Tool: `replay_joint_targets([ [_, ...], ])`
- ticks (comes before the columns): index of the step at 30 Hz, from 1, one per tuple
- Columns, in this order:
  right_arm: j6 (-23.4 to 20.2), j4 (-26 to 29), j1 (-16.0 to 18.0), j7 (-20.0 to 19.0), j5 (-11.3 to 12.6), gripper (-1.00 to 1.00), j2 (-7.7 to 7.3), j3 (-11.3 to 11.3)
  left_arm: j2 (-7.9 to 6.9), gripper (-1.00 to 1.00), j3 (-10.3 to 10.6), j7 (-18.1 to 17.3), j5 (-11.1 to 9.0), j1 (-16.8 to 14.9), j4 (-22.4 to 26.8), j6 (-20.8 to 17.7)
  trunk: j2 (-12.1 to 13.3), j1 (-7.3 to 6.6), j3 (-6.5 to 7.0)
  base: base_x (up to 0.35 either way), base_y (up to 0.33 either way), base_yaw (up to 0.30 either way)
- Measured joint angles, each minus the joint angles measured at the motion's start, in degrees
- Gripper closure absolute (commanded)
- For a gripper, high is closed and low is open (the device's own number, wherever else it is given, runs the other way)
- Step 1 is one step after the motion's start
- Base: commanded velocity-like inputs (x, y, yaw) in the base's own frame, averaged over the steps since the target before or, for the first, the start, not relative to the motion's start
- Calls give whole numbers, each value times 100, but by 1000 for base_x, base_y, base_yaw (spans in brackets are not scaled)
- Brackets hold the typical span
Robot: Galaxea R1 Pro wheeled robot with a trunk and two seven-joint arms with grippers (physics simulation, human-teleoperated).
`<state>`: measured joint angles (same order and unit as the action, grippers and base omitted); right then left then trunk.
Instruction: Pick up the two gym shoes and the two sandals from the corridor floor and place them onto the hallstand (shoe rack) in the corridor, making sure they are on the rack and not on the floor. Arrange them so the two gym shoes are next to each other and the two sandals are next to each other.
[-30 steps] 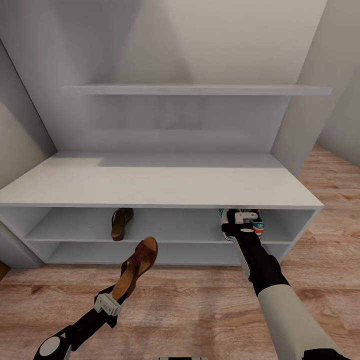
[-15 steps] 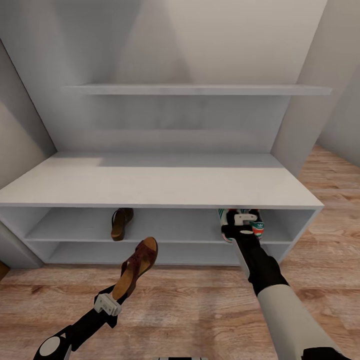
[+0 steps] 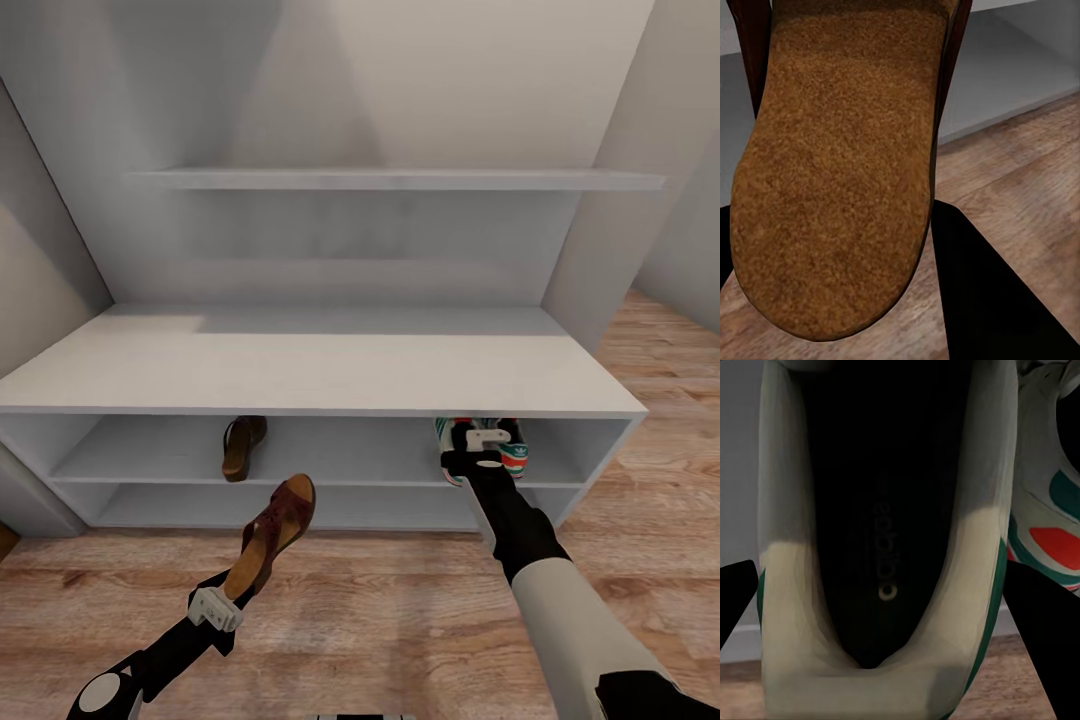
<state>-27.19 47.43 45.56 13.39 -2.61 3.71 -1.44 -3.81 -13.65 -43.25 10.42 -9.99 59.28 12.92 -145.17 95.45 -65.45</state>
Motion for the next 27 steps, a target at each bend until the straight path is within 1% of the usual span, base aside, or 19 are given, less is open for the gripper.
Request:
replay_joint_targets([
  [15,5,-29,15,0,0,100,0,1,0,100,0,0,-1,0,0,0,0,0,0,0,0,0],
  [23,9,-36,12,0,1,100,0,0,0,100,0,0,-3,0,0,0,0,-2,0,147,0,0],
  [27,10,-36,12,0,3,100,0,0,0,100,0,0,-3,0,0,0,0,-1,0,62,0,0],
])
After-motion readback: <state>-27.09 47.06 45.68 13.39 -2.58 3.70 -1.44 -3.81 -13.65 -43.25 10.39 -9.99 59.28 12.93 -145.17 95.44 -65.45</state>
